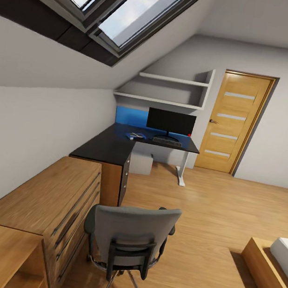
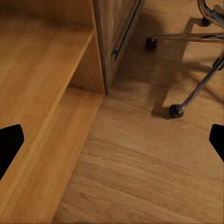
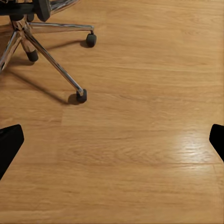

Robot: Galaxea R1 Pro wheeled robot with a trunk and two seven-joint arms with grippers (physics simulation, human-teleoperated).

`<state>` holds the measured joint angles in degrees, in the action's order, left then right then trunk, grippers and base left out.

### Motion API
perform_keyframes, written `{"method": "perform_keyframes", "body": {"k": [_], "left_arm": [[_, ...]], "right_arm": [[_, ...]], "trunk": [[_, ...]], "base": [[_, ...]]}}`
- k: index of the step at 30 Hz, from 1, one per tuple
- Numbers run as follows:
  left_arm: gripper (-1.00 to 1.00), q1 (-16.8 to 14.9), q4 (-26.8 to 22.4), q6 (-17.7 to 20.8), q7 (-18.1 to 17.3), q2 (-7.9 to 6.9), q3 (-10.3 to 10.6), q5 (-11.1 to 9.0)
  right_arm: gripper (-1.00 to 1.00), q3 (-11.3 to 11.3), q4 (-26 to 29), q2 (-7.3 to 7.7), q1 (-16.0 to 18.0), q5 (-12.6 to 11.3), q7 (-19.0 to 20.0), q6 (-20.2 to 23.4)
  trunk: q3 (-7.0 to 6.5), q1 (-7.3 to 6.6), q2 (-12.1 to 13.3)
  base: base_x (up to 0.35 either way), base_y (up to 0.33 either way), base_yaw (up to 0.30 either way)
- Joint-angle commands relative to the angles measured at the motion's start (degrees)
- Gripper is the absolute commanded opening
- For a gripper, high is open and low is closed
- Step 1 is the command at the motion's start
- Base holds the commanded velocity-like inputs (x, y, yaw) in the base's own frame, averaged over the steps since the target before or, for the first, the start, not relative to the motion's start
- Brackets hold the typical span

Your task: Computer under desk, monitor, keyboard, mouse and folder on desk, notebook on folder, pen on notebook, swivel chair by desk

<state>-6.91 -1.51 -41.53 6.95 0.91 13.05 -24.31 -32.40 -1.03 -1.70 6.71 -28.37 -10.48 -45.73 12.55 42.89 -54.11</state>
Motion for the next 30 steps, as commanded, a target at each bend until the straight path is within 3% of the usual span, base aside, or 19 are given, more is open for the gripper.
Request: {"method": "perform_keyframes", "body": {"k": [1,30], "left_arm": [[1.0,-0.04,0.02,-0.13,0.52,0.06,0.48,-0.04],[1.0,-0.04,0.02,-0.25,0.43,0.29,0.39,0.01]], "right_arm": [[1.0,-0.49,-0.11,-0.02,0.06,-0.16,-0.33,-0.15],[1.0,-0.41,-0.11,0.01,0.06,-0.12,-0.29,0.29]], "trunk": [[0.26,0.23,-0.47],[5.47,6.6,-12.1]], "base": [[0.0,0.0,0.0],[-0.046,0.0,0.0]]}}
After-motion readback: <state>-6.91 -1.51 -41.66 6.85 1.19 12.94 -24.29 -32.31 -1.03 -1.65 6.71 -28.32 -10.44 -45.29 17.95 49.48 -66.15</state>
